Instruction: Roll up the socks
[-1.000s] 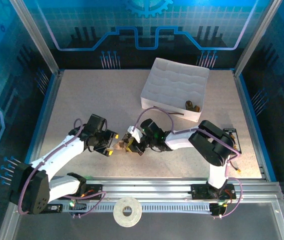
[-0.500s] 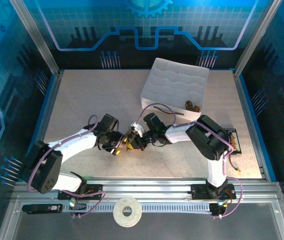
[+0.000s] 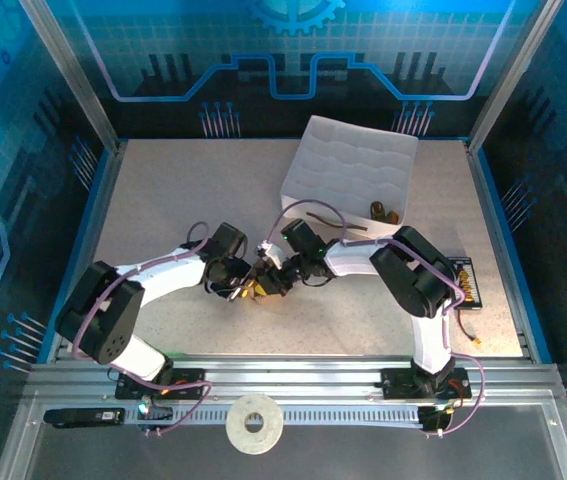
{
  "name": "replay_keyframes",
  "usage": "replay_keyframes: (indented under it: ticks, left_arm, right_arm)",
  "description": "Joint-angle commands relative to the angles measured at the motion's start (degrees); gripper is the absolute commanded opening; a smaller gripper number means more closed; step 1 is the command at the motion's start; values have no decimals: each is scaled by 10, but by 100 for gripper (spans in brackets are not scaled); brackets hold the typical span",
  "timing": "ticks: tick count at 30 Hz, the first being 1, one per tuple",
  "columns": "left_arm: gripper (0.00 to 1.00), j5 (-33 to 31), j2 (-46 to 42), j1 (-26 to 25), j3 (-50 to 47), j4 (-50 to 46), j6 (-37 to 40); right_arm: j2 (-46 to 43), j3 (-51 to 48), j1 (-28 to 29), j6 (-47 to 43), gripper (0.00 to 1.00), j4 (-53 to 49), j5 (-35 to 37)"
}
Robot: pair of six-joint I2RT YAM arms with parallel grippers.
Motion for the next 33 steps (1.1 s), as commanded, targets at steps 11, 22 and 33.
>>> replay_keyframes:
  ticks: [11, 22, 33]
  left_arm:
    - [0, -19, -78, -22, -75, -263, -172]
    - [0, -13, 94, -21, 72, -302, -123]
    - [0, -9, 146, -15, 106, -296, -102]
  right_arm:
    - [-167, -114, 103, -194, 47, 78, 206]
    - [-207, -206, 257, -187, 57, 194, 459]
    - [-146, -153, 279, -183, 52, 174, 470]
